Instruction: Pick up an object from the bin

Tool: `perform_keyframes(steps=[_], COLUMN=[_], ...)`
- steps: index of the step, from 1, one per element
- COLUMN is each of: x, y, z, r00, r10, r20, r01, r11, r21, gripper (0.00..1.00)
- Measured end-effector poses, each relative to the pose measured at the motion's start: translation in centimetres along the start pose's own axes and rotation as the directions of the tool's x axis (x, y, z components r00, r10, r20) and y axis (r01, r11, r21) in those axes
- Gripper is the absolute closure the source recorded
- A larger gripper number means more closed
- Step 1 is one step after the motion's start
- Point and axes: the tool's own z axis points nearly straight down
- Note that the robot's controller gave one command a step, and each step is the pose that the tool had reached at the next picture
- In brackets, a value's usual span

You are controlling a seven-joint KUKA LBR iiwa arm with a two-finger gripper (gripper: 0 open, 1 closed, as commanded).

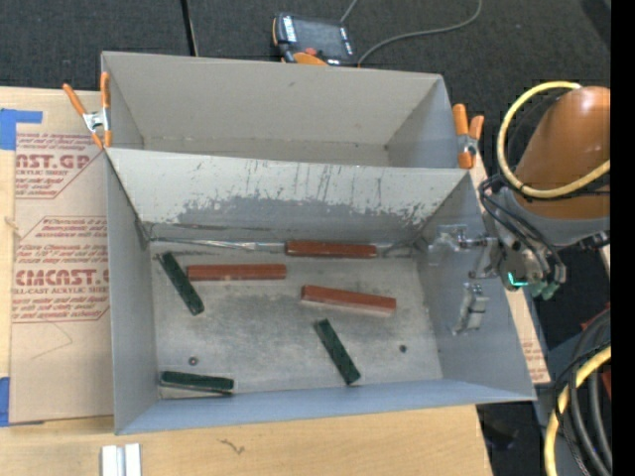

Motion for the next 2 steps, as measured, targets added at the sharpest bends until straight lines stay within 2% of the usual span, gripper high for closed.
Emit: perform_keyframes(steps=[1, 2], x=[-6.6, -6.3], y=[4.9, 7.1], z=[16.2, 12.6], r00=[0.994, 0.992], r10=[-0.111, -0.126], r20=[0.002, 0.010], r01=[0.111, 0.126], r11=[0.994, 0.992], r21=[-0.001, 0.001], gripper=[0.00, 0.00])
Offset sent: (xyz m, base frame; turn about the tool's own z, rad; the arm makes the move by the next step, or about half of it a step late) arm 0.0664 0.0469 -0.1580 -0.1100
